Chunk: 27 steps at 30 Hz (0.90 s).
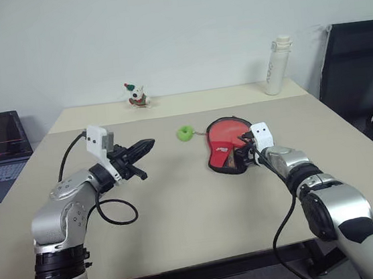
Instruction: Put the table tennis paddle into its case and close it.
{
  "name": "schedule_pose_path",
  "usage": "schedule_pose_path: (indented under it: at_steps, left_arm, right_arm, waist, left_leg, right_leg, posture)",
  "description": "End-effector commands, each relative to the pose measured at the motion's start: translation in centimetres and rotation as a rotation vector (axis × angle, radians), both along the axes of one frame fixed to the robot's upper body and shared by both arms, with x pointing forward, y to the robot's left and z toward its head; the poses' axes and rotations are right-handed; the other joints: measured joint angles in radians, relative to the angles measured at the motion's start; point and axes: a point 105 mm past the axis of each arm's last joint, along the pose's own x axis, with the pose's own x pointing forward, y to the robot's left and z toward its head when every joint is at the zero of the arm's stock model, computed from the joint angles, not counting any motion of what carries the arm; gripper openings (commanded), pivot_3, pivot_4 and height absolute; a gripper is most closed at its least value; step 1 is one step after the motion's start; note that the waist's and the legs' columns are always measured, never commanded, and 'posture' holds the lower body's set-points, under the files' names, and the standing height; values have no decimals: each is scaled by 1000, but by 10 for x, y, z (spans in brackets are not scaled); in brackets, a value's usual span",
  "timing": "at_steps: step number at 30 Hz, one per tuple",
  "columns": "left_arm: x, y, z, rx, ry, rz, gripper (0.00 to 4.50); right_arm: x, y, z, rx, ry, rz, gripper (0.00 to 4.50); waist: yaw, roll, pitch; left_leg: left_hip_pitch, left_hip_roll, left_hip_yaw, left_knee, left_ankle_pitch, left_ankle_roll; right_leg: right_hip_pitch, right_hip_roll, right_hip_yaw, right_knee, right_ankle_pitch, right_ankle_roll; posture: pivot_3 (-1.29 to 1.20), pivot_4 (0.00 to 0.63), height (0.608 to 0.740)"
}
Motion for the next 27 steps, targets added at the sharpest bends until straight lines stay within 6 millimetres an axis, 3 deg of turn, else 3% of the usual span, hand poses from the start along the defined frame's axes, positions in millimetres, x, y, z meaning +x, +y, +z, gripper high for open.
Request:
schedule_pose_path:
  at_steps: [1, 12, 22, 27]
  left_arm:
    - [-10, 1, 19, 20, -76, -4, 0]
    - [-18, 6, 12, 38, -51, -15, 0]
    - [-51, 2, -2, 89, 29, -186, 0]
    - [-62, 5, -8, 108, 55, -203, 0]
  right_arm:
    - [-8, 11, -20, 91, 108, -11, 3583]
    - [-15, 27, -27, 268, 196, -9, 88]
    - [-25, 71, -3, 400, 253, 221, 15]
    - [-42, 97, 2, 422, 333, 398, 15]
  waist:
    - [0, 0, 0]
    - [0, -2, -2]
    - [-21, -2, -2]
    - [-28, -1, -1]
  left_leg:
    - [1, 0, 0, 0, 0, 0]
    - [2, 0, 0, 0, 0, 0]
    - [2, 1, 1, -3, -1, -1]
    - [2, 2, 1, -3, -2, 1]
  right_leg:
    - [0, 0, 0, 0, 0, 0]
    - [1, 0, 0, 0, 0, 0]
    - [0, 0, 2, -1, 0, 0]
    - [0, 1, 2, -1, 0, 0]
  posture:
    - [0, 150, 740]
    - [0, 150, 740]
    - [0, 150, 740]
    - [0, 150, 740]
